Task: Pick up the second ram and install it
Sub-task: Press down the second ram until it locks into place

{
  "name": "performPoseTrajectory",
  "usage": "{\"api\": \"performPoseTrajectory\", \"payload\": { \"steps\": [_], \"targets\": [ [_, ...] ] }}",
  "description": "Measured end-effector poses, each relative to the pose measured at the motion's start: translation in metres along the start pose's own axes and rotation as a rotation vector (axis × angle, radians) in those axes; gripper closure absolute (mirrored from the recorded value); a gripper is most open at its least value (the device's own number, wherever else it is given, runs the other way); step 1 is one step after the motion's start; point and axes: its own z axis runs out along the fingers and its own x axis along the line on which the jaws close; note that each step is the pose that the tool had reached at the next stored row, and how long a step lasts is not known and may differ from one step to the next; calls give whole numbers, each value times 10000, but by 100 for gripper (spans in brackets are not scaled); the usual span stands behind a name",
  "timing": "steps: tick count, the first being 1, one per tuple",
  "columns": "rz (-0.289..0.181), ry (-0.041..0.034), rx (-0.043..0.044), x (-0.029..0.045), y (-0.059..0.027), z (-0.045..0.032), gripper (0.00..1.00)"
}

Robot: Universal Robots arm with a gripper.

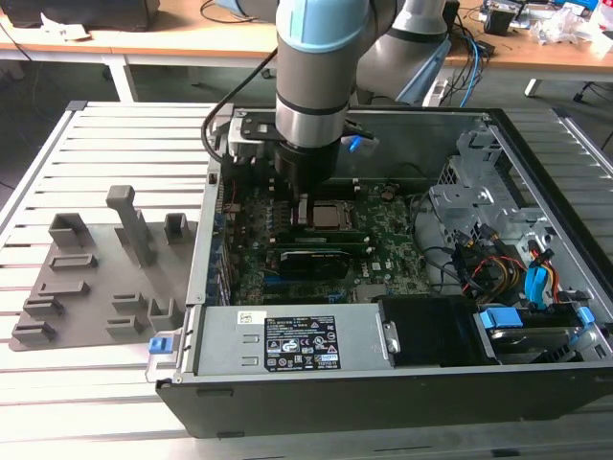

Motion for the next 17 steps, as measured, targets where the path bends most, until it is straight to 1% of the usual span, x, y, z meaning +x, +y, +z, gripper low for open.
{"api": "performPoseTrajectory", "payload": {
  "steps": [1,3,4,5,6,7,8,9,10,11,12,14,15,16,17],
  "targets": [
    [2,-3,0,1,0,26,89],
    [2,-9,1,1,0,29,89],
    [-1,-22,6,-1,-1,20,89],
    [-3,-33,15,-4,-10,-5,89],
    [0,-17,-16,-4,-41,-18,89],
    [7,-16,-136,-11,-176,-24,89],
    [11,-11,-244,-17,-289,-28,89],
    [11,-8,-295,-19,-339,-29,89],
    [14,-5,-344,-23,-408,-32,89],
    [13,-2,-354,-26,-425,-90,89],
    [15,0,-355,-31,-420,-200,89],
    [15,2,-355,-37,-415,-348,89],
    [15,6,-354,-41,-412,-443,89],
    [15,5,-354,-43,-410,-497,89],
    [15,5,-354,-44,-409,-516,89]
  ]
}}
